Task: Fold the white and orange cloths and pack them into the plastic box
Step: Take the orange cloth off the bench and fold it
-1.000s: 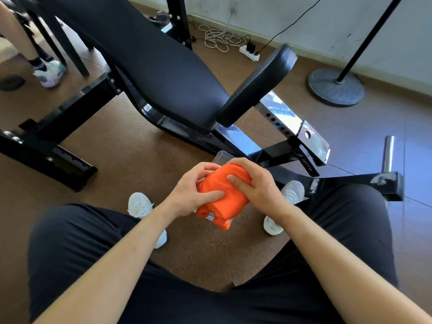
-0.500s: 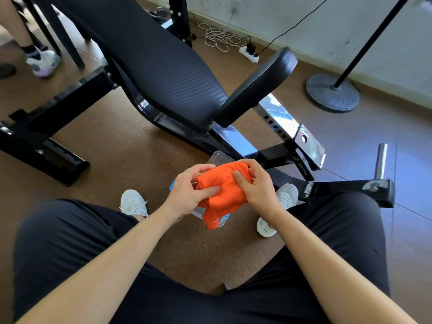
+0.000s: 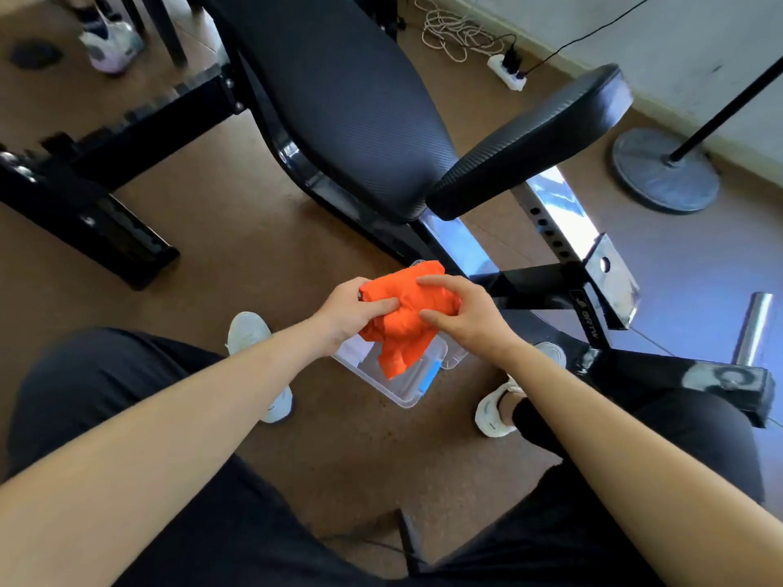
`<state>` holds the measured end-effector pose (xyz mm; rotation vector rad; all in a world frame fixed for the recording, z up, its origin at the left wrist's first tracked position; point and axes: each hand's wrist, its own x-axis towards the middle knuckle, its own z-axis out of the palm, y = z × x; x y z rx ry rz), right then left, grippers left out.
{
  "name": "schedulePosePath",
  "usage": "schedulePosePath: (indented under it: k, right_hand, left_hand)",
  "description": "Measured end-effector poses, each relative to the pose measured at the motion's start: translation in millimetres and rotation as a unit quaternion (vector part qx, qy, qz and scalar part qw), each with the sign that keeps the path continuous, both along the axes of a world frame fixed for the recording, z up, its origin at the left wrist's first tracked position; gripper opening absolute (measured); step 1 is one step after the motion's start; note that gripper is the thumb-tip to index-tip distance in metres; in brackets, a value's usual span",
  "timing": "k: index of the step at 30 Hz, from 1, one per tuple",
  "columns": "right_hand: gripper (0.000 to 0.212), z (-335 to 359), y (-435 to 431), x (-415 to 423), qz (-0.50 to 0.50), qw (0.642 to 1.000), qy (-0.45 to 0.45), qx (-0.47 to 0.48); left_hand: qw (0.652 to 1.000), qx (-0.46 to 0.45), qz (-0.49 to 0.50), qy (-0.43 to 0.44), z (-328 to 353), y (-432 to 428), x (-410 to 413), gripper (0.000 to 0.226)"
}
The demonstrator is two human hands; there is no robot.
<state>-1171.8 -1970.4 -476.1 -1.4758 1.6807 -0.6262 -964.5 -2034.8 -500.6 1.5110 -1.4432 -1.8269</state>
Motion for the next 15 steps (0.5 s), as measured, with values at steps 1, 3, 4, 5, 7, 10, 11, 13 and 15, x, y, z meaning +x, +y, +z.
schedulePosePath:
  k: [1,3,4,5,7,10,11,13,15]
  right_hand:
    - [0.043,-7.5,-12.2,-0.4,-0.013,1.000,0.008,-0.002]
    - [0.042,-25.8,-34.4,0.7,-0.027,0.999,0.019,0.003]
    - [0.043,-37.1,-43.6,1.9,-0.027,0.999,0.027,0.009]
    - [0.043,-50.1,-51.6,3.1,-0.024,0.999,0.036,0.017]
    - [0.045,-80.5,-62.7,5.4,-0.018,0.998,0.048,0.044]
    - [0.048,-131.4,-70.0,7.6,-0.005,0.992,0.053,0.111]
    - [0.049,-147.2,-71.5,7.7,-0.001,0.990,0.055,0.132]
    - [0.050,-175.6,-74.2,8.1,0.004,0.986,0.056,0.159]
    - [0.050,-202.0,-76.8,9.1,0.018,0.982,0.060,0.176]
  left_hand:
    - [1.000,0.018,0.003,0.008,-5.3,-7.7,-2.1,0.039]
    - [0.999,0.044,0.015,0.013,-19.2,-19.9,-6.5,0.046]
    - [0.998,0.051,0.027,0.009,-29.1,-24.0,-8.5,0.048]
    - [0.997,0.058,0.046,0.009,-40.9,-26.6,-9.9,0.049]
    - [0.995,0.062,0.073,-0.008,-69.4,-26.3,-11.4,0.052]
    - [0.995,0.033,0.050,-0.079,-117.2,-21.7,-11.9,0.072]
    - [0.994,0.020,0.033,-0.104,-130.4,-20.2,-12.0,0.076]
    - [0.990,-0.006,-0.002,-0.144,-159.2,-19.2,-12.7,0.075]
    - [0.983,-0.021,-0.036,-0.180,-185.6,-19.7,-13.4,0.071]
